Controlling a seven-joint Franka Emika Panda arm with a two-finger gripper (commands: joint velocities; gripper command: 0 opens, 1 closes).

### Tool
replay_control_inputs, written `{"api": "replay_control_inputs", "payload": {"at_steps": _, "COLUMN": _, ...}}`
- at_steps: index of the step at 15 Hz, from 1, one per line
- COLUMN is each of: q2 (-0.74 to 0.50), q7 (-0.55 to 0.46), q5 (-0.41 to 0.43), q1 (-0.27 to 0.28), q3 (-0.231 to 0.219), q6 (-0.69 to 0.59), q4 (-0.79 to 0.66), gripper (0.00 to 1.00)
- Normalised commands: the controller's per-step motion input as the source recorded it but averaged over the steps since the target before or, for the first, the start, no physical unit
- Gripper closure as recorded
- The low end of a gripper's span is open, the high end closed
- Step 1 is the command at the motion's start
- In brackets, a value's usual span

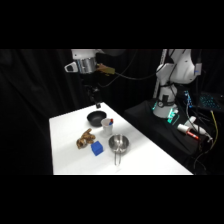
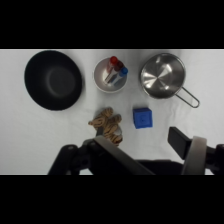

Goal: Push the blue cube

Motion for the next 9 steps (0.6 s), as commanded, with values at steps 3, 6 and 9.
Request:
{"api": "replay_control_inputs", "payload": {"at_steps": 3, "q2": 0.01, "q7": 0.03, "q5": -0.003, "q1": -0.024, "q3": 0.031, "q6": 0.01, "q4": 0.01, "gripper": 0.00}}
{"api": "replay_control_inputs", "payload": {"at_steps": 6, "q2": 0.04, "q7": 0.06, "q5": -0.015, "q1": -0.008, "q3": 0.039, "q6": 0.10, "q4": 0.01, "gripper": 0.00}}
{"api": "replay_control_inputs", "payload": {"at_steps": 9, "q2": 0.06, "q7": 0.08, "q5": -0.016, "q1": 0.011, "q3": 0.048, "q6": 0.17, "q4": 0.04, "gripper": 0.00}}
